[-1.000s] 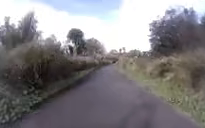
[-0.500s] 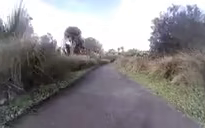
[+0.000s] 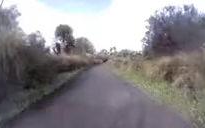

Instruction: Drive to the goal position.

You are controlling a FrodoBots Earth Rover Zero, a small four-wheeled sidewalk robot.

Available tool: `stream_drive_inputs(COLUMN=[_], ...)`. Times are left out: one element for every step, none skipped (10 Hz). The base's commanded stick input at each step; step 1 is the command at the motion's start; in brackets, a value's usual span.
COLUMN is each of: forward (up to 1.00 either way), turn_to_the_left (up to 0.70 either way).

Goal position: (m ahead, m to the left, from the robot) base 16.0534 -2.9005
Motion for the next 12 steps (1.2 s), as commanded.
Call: stream_drive_inputs(forward=[0.85, 0.85, 0.85, 0.85, 0.85, 0.85, 0.85, 0.85, 0.85, 0.85, 0.85, 0.85], turn_to_the_left=[0.0, 0.0, 0.0, 0.0, 0.0, 0.0, 0.0, 0.0, -0.06, -0.22, -0.29, -0.34])
